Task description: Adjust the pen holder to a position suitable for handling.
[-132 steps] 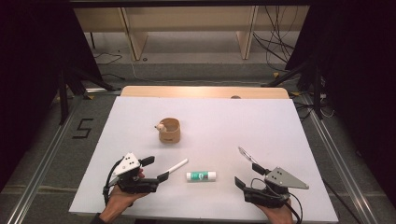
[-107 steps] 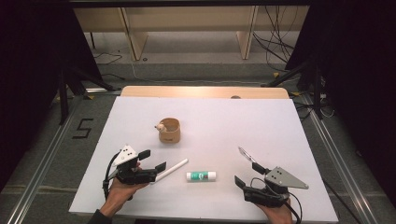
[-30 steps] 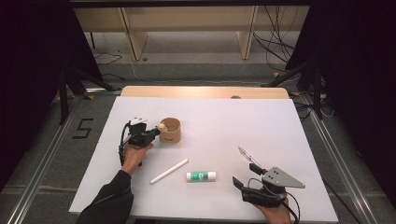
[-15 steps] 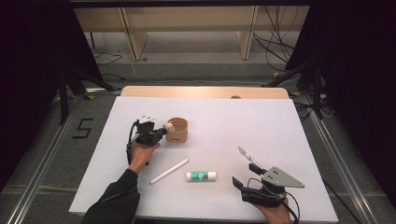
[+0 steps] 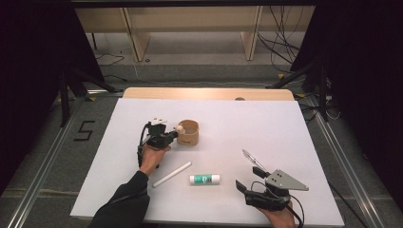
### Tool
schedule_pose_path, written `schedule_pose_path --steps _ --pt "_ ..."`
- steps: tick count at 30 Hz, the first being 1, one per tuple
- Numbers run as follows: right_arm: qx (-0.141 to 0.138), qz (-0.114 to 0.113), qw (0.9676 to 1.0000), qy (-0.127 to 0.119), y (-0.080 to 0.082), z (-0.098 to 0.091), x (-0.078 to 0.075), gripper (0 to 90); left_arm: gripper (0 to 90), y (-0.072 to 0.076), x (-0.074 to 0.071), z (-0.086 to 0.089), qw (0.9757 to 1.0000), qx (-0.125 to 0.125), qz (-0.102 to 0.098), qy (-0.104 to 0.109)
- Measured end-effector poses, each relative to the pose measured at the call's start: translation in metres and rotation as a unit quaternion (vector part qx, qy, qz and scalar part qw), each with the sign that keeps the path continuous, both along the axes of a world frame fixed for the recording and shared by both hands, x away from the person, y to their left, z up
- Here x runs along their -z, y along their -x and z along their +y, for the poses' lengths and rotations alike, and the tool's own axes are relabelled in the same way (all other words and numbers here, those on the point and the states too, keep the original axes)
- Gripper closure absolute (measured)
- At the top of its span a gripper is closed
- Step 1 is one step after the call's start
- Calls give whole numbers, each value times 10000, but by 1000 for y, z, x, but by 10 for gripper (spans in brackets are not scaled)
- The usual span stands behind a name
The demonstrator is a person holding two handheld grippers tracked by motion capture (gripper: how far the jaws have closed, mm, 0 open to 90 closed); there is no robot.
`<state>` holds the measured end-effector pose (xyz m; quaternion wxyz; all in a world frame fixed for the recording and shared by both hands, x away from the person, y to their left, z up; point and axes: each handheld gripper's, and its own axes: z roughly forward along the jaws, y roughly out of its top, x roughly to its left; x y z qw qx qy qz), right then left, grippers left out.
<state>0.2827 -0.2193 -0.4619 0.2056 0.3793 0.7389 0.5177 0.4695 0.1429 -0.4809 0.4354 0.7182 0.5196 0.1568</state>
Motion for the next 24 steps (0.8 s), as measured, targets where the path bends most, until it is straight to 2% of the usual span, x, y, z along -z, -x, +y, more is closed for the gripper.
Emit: schedule_pose_path --steps 24 --pt "-18 -12 10000 10 0 0 0 229 895 -3 -1 -41 9992 386 108 14"
